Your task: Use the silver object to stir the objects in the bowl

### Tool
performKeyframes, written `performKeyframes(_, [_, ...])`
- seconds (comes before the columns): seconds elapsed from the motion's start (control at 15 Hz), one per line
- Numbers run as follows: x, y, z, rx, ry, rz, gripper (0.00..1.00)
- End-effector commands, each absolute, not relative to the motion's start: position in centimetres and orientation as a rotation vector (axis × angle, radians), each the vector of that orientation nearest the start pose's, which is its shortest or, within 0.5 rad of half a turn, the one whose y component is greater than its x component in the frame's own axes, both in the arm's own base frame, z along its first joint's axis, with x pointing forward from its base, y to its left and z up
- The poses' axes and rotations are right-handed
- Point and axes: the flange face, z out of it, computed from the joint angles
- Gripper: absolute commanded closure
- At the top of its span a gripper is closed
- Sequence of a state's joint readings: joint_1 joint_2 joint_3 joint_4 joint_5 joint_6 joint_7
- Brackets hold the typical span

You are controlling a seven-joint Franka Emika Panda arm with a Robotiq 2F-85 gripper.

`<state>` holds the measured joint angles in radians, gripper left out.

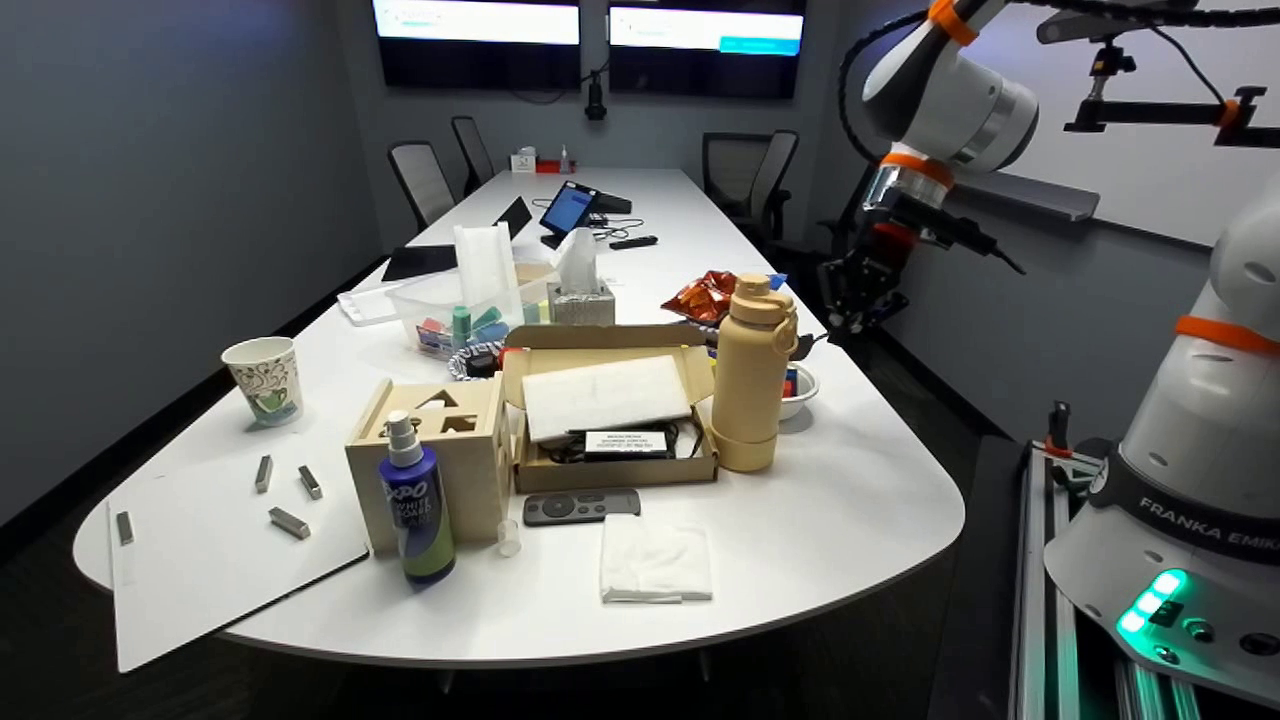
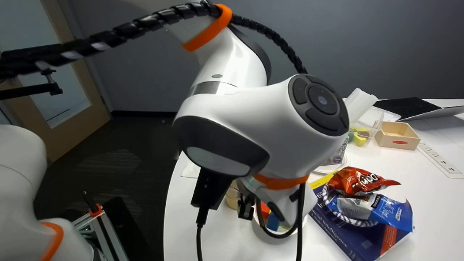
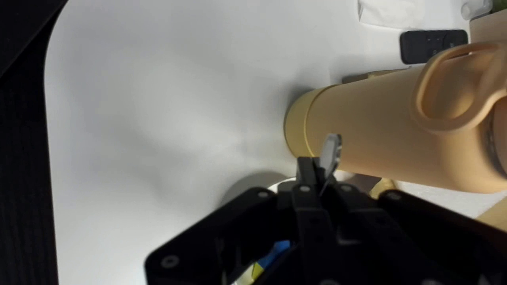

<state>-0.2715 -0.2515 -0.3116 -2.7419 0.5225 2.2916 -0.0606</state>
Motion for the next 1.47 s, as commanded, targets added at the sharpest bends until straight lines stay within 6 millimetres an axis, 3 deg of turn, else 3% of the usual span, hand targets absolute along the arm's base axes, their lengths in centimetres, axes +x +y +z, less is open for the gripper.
performKeyframes(0.0, [31.6,-17.6,28.2,-2.336,1.069,0.103,0.99])
performKeyframes(0.6, [29.9,-16.8,27.0,-2.324,1.003,0.324,0.99])
performKeyframes(1.07, [29.8,-18.9,27.4,-2.438,1.162,0.273,0.99])
performKeyframes(1.4, [30.8,-18.8,27.5,-2.447,1.155,0.188,0.99])
